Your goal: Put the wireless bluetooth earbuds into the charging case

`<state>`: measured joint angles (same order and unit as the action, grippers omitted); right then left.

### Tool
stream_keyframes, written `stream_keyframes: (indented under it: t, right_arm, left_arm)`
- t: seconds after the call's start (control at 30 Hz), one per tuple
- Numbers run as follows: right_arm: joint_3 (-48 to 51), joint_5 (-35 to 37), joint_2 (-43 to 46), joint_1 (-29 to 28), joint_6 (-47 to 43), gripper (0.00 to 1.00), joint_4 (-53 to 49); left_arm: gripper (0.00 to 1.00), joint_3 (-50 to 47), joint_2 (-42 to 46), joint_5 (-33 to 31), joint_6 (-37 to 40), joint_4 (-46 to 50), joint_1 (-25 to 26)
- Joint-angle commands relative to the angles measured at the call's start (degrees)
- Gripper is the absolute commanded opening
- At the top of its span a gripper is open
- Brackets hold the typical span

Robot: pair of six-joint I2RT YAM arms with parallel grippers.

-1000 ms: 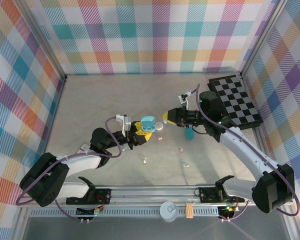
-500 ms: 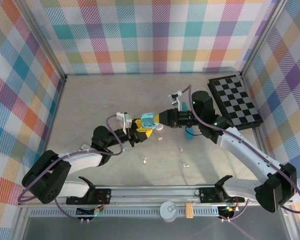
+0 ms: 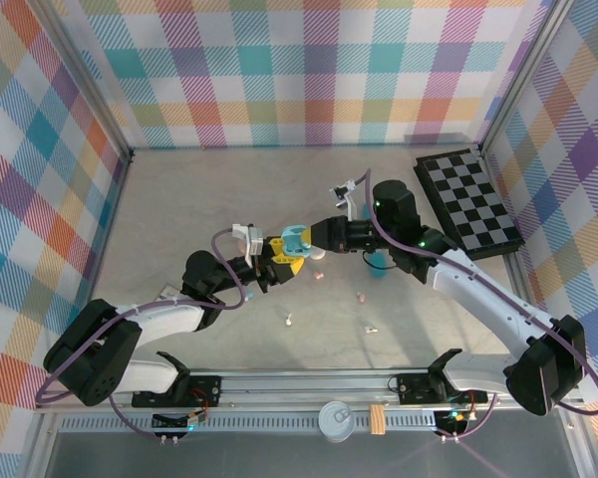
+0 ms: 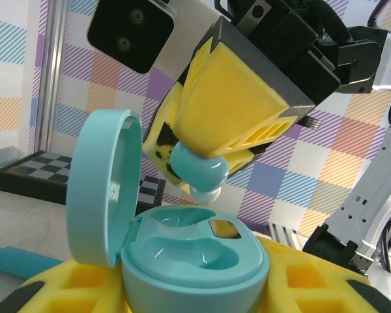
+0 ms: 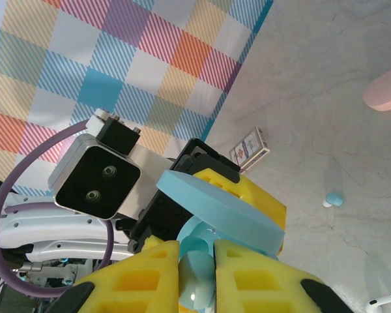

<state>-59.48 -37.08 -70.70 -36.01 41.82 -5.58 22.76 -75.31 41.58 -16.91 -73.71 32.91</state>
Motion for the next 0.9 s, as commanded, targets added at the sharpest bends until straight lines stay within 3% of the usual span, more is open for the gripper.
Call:
stream_keyframes:
  t: [0.0, 0.5, 0.87]
  right_arm:
    - [-2.0, 1.0, -0.4, -0.4, -2.2, 0.17, 0.4]
    - [-1.7, 1.9, -0.8, -1.2, -3.0, 0.19, 0.4]
    - [-2.3, 3.3, 0.4, -1.3, -3.8, 0.33, -2.2]
  left_arm:
    - [0.27, 1.8, 1.6, 2.1, -0.1, -3.2, -0.5]
    - [0.27, 2.6, 2.6, 1.9, -1.6, -3.3, -0.5]
    - [0.27, 2.4, 2.8, 1.7, -1.5, -3.3, -0.5]
